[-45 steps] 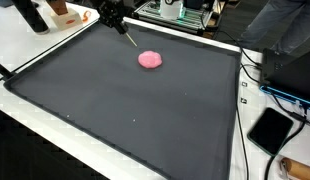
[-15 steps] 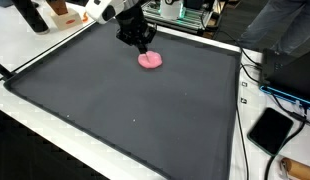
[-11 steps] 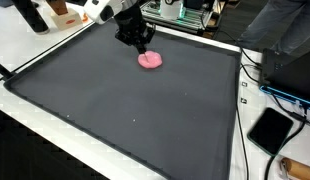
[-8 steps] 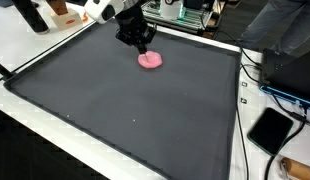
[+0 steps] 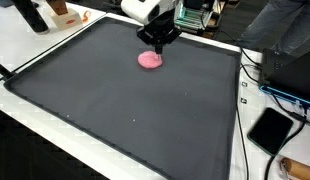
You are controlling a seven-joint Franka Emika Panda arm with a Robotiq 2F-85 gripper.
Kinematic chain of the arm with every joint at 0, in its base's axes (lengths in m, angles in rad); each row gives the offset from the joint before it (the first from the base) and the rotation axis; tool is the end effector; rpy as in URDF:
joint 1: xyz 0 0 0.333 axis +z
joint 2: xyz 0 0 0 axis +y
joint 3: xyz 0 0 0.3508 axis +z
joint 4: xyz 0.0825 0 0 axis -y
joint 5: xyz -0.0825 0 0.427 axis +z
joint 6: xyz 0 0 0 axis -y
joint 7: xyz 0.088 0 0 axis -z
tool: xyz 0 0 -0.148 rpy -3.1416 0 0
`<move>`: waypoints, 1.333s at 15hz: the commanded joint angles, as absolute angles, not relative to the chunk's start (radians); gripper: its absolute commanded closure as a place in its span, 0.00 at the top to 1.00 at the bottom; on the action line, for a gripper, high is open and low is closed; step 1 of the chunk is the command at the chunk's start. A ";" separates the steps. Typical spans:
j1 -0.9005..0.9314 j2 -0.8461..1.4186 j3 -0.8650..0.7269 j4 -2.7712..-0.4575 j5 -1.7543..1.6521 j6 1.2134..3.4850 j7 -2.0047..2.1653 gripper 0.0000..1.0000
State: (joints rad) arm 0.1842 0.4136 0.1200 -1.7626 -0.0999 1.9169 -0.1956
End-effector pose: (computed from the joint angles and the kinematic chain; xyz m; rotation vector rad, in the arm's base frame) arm 0.6362 0.1839 0.2820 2.9515 0.8200 -0.3894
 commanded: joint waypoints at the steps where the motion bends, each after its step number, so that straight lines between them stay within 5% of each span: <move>1: 0.238 0.417 0.121 -1.760 -0.190 1.896 -0.067 0.03; 20: 0.431 0.488 0.109 -1.756 -0.363 1.697 0.589 0.03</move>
